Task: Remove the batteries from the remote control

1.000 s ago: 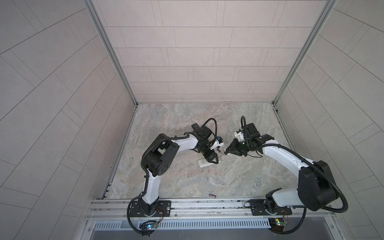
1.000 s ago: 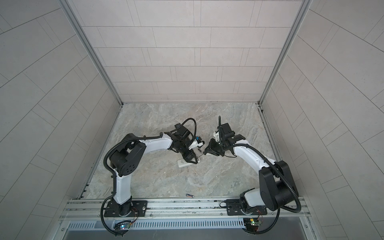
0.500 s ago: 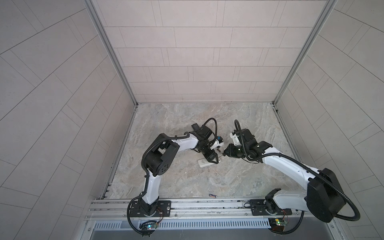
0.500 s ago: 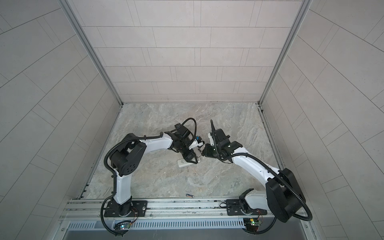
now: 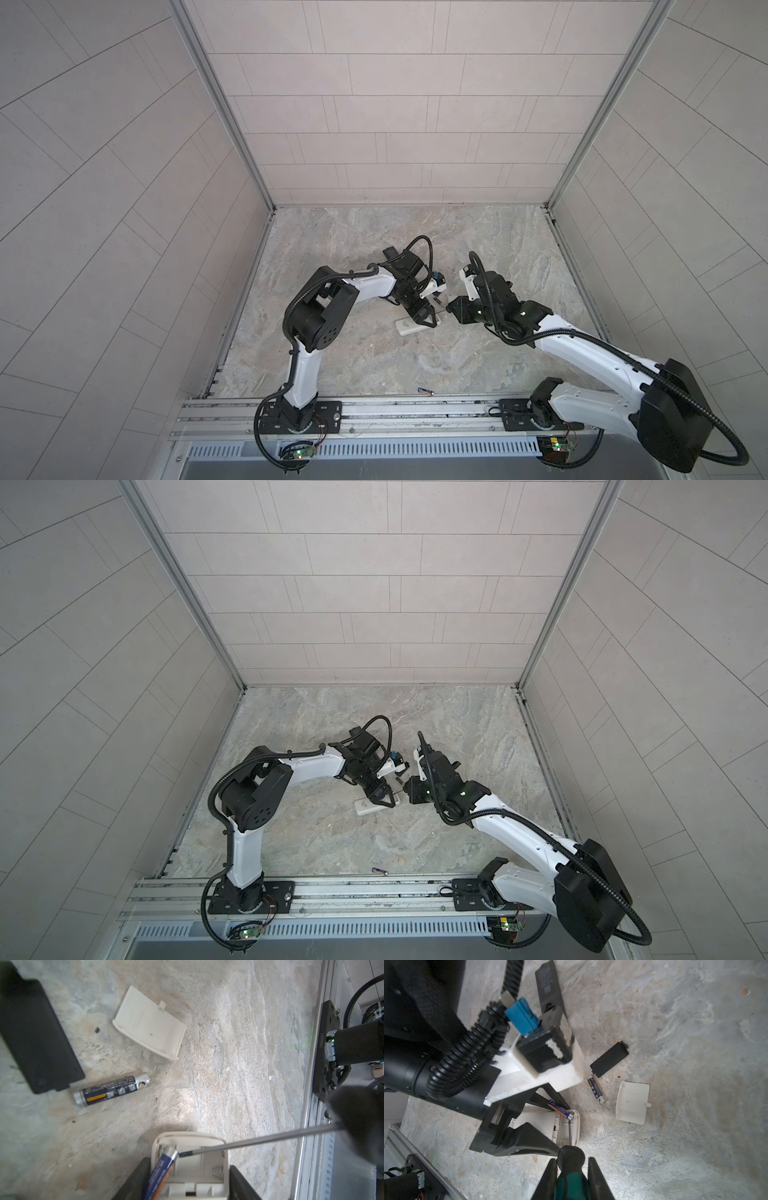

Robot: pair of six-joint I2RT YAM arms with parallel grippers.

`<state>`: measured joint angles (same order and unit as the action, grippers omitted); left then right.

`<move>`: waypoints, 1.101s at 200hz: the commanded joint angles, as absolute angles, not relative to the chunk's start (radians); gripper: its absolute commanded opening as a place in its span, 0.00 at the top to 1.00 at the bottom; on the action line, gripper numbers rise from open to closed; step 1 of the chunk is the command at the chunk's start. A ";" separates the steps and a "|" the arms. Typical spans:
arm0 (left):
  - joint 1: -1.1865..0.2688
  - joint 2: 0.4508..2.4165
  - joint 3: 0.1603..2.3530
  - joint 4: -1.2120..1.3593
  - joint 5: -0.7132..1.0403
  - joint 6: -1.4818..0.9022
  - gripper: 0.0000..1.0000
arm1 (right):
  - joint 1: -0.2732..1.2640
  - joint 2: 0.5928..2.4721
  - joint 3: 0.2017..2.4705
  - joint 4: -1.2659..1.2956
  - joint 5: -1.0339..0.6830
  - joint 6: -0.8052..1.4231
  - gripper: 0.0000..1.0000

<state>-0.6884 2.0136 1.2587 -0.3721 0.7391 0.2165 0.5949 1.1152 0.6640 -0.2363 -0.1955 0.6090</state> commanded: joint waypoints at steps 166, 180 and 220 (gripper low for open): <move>-0.686 2.060 1.273 -0.414 0.759 0.199 0.60 | 0.620 1.119 0.686 -0.244 -0.247 0.554 1.00; -0.686 2.060 1.270 -0.419 0.759 0.200 0.60 | 0.626 1.144 0.687 -0.236 -0.244 0.550 1.00; -0.686 2.062 1.272 -0.423 0.757 0.199 0.60 | 0.652 1.198 0.704 -0.249 -0.209 0.519 1.00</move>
<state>-0.6849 2.0258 1.2682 -0.3740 0.7658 0.1993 0.6304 1.1744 0.6838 -0.2481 -0.2359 0.5522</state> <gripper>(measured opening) 0.550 0.239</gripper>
